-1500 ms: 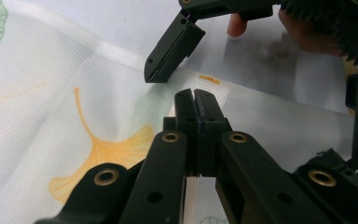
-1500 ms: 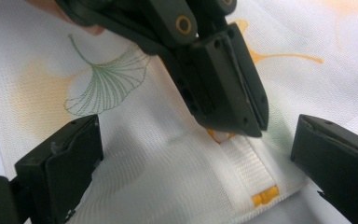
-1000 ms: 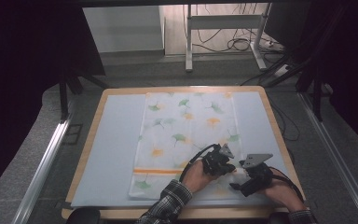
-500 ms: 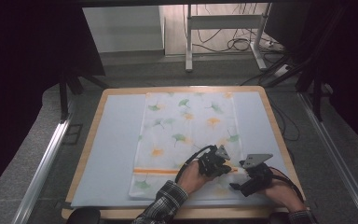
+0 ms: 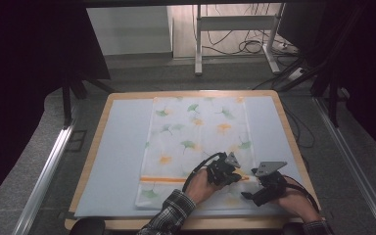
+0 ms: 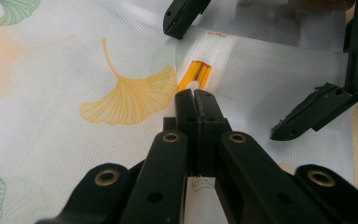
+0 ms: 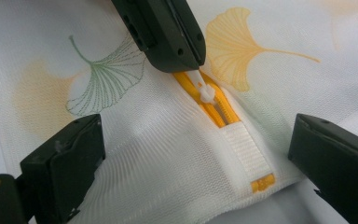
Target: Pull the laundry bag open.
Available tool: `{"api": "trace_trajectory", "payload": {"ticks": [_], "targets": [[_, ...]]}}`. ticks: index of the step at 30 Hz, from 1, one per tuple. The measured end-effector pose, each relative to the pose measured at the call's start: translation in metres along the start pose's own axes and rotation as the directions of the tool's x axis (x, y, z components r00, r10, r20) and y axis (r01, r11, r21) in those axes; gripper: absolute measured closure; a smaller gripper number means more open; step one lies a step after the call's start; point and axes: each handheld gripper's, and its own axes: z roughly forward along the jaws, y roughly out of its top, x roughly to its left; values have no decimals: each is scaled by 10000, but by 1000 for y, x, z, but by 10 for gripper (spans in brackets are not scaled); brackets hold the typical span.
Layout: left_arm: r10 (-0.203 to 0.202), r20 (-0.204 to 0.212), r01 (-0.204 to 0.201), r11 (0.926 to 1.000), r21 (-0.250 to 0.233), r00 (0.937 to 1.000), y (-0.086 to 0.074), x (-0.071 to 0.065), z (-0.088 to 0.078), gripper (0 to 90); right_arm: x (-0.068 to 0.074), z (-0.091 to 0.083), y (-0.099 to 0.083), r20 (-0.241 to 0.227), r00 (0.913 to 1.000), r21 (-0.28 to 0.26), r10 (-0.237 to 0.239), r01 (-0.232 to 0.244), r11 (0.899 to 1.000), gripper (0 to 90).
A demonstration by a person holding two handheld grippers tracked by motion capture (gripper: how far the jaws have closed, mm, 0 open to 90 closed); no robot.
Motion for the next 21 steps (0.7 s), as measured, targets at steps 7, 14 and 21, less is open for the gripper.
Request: {"api": "trace_trajectory", "payload": {"ticks": [7, 14, 21], "targets": [[-36, 2, 36, 10000, -11, 10000, -3, 1, -3, 900, 0, 0, 0, 3, 10000, -4, 13, -13, 10000, 35], [-861, -135, 851, 9942, -653, 9962, -16, 17, -31, 900, 0, 0, 0, 0, 10000, -8, 24, -24, 10000, 35], [-755, 477, 810, 9887, -1265, 9960, -1, 8, -13, 894, 0, 0, 0, 15, 10000, 21, 47, -47, 10000, 35]]}}
